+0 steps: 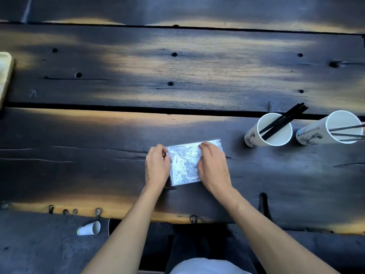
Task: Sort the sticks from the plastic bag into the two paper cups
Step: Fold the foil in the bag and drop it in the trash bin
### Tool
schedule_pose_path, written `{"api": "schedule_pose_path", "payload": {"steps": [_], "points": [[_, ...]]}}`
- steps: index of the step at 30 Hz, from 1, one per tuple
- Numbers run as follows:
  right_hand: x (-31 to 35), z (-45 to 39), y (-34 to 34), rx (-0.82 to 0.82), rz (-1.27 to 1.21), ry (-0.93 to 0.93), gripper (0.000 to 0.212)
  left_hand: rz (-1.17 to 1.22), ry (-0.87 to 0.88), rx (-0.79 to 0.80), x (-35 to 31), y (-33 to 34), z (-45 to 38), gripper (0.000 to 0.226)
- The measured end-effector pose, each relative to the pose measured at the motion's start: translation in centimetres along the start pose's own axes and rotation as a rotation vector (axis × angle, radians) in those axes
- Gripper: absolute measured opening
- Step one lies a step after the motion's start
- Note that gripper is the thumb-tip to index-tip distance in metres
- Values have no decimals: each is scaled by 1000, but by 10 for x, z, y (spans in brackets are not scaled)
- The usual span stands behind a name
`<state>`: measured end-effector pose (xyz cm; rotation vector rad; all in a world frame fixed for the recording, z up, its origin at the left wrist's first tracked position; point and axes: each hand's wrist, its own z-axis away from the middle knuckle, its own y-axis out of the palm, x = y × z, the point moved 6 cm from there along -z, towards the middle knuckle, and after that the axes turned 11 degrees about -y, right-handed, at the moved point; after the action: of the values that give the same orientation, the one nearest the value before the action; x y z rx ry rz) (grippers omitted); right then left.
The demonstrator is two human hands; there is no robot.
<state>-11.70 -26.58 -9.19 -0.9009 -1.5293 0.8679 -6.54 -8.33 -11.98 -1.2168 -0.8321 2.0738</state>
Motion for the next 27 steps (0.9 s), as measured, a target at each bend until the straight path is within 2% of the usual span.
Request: {"api": "schedule_pose_path", "payload": {"steps": [2,5,8,10,11,13,17,27], "points": [[19,3,27,193,54,-111,48,-1,22,2,2,3,1,6],[17,16,58,386,139,-105,59,-21,59,-40,2,2,6,6],[7,26,71,438,178,-94,61,-135,333,-136,-13,8,29,21],[5,27,73,450,186,-105,61,-214,517,-50,-16,30,46,40],[6,27,74,454,187,-110,61,-256,539,11,-11,40,49,48],[7,26,72,451,182,-115,60,-341,499,63,3,51,48,57],[0,23,68,424,165,-81,60,-596,506,37,19,52,42,59],[-55,30,37,416,206,72,63,-665,448,89,21,44,40,61]]}}
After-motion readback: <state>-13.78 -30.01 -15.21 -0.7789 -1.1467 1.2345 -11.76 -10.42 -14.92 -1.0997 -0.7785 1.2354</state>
